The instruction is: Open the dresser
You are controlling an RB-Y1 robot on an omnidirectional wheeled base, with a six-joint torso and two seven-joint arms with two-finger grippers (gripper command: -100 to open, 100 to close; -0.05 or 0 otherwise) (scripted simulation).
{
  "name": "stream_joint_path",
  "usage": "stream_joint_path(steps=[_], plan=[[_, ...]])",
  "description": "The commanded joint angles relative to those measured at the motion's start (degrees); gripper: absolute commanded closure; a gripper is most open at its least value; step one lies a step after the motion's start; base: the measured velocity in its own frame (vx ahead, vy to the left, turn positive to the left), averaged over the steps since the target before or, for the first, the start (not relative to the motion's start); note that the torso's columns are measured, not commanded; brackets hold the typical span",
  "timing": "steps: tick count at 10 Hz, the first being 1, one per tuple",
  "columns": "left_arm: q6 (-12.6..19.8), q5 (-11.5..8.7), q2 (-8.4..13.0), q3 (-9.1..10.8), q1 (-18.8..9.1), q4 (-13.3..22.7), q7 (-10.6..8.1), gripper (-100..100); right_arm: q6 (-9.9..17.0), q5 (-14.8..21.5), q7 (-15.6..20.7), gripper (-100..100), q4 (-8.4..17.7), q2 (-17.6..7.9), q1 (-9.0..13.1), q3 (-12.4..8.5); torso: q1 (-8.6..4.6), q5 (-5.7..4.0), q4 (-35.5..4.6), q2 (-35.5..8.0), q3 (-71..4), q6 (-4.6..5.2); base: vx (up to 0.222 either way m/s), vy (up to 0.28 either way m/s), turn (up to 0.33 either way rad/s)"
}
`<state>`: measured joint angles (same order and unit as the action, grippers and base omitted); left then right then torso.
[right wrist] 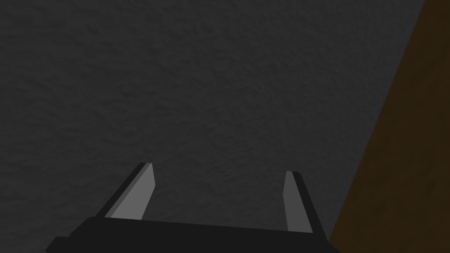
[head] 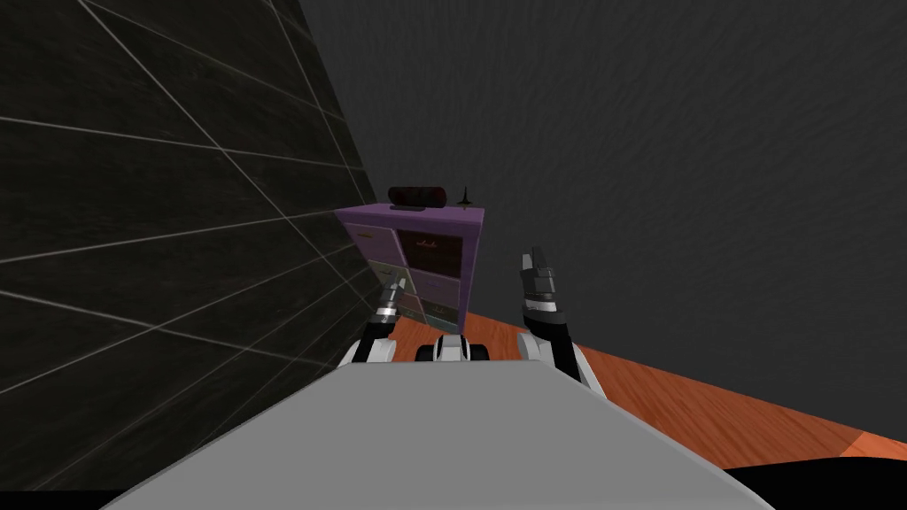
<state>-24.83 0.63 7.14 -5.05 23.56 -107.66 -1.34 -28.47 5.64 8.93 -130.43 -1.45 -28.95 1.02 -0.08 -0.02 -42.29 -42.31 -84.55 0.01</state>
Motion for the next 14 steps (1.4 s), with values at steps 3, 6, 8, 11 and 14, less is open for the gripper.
stream_joint_path(steps=[3, 6, 8, 11, 14], plan=[[-0.23, 0.77, -0.1, -1.79, -2.03, 7.23, 0.28, -100, 0.0, 0.0, 0.0, 0, 0.0, 0.0, 0.0, 0.0, 0.11, 0.03, 0.01, 0.02, -0.02, -0.01, -0.02, -0.074, -0.055], [-0.47, 1.13, -0.16, -2.6, -3.19, 11.04, 0.4, -100, 0.0, 0.0, 0.0, 0, 0.0, 0.0, 0.0, 0.0, 0.06, 0.02, 0.01, 0.04, -0.03, -0.01, -0.014, -0.068, -0.047], [-0.63, 1.36, -0.48, -3.14, -3.96, 13.53, 0.49, -100, 0.0, 0.0, 0.0, 0, 0.0, 0.0, 0.0, 0.0, 0.11, 0.02, 0.01, 0.05, -0.03, -0.01, -0.01, -0.057, -0.044], [-0.89, 1.75, -1.92, -4.03, -5.24, 17.71, 0.62, -100, 0.0, 0.0, 0.0, 0, 0.0, 0.0, 0.0, 0.0, 0.08, 0.02, 0.0, 0.01, -0.01, -0.01, -0.019, -0.063, -0.049], [-1.09, 1.78, -2.62, -4.22, -5.42, 18.71, 0.45, -100, 0.0, 0.0, 0.0, 0, 0.0, 0.0, -0.01, 0.0, 0.13, 0.03, 0.02, 0.06, -0.04, -0.01, -0.003, -0.049, -0.025]])
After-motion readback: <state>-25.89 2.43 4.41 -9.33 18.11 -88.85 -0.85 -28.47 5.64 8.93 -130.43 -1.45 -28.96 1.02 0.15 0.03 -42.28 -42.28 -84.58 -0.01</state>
